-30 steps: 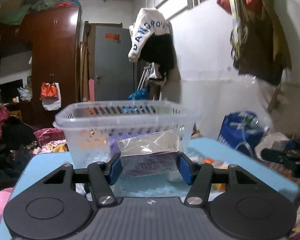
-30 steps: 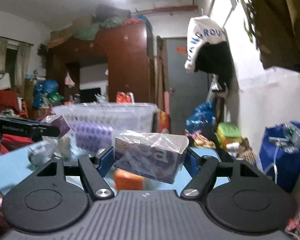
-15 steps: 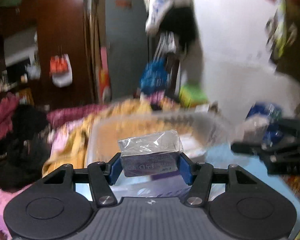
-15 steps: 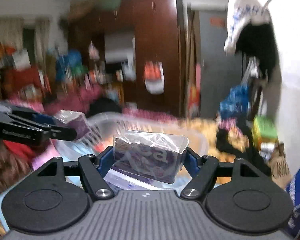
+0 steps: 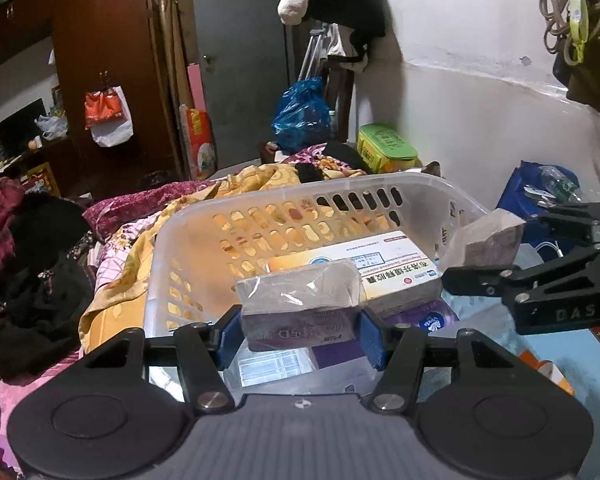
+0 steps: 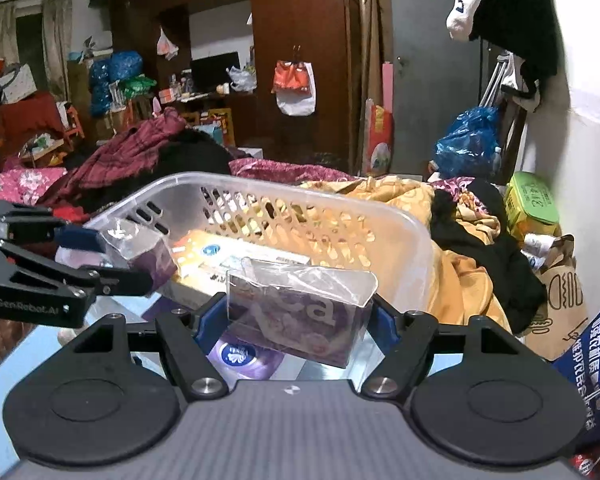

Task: Organize objects
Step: 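Carry both items into the basket on the bed and open both grippers, then move both grippers back to the table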

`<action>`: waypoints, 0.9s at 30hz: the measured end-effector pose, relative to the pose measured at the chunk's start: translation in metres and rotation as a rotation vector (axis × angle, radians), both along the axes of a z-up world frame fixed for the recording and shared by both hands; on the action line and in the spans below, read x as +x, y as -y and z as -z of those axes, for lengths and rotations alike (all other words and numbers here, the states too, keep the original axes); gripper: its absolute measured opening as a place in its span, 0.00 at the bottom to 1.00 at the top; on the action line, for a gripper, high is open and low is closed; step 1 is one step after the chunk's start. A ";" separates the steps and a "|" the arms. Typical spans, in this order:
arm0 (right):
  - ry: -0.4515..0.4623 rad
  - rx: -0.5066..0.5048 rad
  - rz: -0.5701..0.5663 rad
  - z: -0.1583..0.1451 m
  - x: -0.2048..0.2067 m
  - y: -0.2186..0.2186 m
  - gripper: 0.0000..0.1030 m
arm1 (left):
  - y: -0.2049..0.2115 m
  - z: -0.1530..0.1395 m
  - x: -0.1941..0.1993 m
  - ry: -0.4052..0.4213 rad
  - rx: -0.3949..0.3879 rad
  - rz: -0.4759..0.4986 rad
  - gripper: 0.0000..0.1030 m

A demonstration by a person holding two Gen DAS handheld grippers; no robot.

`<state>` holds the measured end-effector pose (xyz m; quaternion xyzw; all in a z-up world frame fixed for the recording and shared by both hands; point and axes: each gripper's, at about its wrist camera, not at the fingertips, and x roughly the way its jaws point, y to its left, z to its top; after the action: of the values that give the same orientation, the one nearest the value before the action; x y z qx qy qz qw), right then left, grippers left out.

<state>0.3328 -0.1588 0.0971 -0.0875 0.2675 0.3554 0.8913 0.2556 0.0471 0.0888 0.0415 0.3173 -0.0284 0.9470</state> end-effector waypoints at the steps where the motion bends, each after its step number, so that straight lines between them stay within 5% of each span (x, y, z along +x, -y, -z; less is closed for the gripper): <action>1: -0.004 0.005 -0.005 0.000 -0.001 0.000 0.73 | -0.001 0.000 -0.001 0.006 -0.007 0.004 0.62; 3: -0.007 0.016 -0.011 0.000 -0.001 0.000 0.75 | -0.002 0.000 -0.006 0.028 -0.003 0.013 0.64; 6: 0.009 0.014 -0.011 -0.002 -0.006 0.000 0.81 | 0.000 0.000 -0.013 0.079 0.027 0.016 0.87; 12: 0.066 0.070 0.016 -0.011 -0.017 0.012 0.91 | 0.002 -0.008 -0.031 0.153 0.017 0.017 0.91; 17: 0.157 0.187 0.013 -0.012 -0.050 0.049 1.00 | 0.001 -0.003 -0.083 0.276 -0.044 0.033 0.91; 23: 0.156 0.252 0.063 0.046 -0.092 0.104 1.00 | 0.017 0.051 -0.155 0.325 -0.114 0.083 0.92; 27: 0.123 0.245 0.127 0.089 -0.110 0.121 1.00 | 0.034 0.086 -0.165 0.286 -0.160 0.115 0.92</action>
<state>0.2225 -0.2801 0.0086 0.0176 0.1719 0.3223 0.9307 0.0910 0.0132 0.0025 -0.0121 0.1732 -0.1015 0.9796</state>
